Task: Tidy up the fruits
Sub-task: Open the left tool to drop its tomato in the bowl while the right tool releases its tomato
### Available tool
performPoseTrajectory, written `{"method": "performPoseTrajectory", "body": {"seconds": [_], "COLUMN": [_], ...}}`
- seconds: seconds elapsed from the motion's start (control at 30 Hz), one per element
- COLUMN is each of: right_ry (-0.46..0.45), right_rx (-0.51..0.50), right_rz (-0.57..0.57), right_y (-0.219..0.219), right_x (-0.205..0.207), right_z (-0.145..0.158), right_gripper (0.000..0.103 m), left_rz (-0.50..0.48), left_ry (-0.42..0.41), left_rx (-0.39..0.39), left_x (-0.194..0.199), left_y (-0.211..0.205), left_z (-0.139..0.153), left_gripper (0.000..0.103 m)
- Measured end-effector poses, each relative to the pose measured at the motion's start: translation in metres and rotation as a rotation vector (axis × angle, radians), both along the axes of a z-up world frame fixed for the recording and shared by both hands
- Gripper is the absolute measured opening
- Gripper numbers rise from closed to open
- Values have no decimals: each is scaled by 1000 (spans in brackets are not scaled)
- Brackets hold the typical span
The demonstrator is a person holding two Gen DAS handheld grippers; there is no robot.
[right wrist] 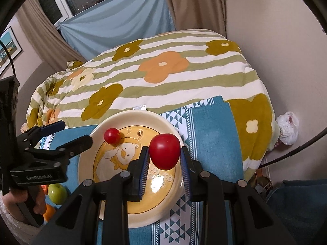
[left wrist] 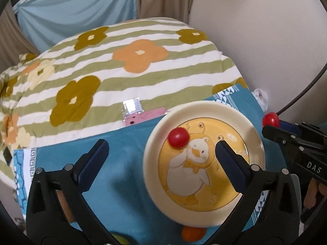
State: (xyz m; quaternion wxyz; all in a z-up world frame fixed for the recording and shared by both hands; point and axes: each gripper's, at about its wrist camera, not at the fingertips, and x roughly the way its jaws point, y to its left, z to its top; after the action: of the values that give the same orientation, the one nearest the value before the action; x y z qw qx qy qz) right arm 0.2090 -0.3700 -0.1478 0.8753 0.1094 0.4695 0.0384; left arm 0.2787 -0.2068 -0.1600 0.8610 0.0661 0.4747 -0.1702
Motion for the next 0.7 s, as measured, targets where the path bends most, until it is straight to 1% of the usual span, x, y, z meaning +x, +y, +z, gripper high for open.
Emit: {"method": "performPoseTrajectory", "body": {"seconds": [0.13,0.33,0.47,0.6,0.7], "right_ry": [-12,-13,-7,9,4], "right_rx": [-18,-51,-36,-28,-28], "right_rz": [40,120,152,189,219], "right_y": [7,23,29,38,45], "right_x": [7,19,30,41,46], "right_z": [2,-5,-16,-29,-33], "right_gripper": [28,28,28,28,28], "left_rz": [38,84,118,153,174], "left_ry": [5,3,3,21,31], "left_rx": [-4,7,9,0,-3], "left_x": [-6,-21,-30,-36,-42], "left_y": [13,31,43,54,60], "left_z": [3,6,6,1,-3], "left_gripper": [103,103,103,103,103]}}
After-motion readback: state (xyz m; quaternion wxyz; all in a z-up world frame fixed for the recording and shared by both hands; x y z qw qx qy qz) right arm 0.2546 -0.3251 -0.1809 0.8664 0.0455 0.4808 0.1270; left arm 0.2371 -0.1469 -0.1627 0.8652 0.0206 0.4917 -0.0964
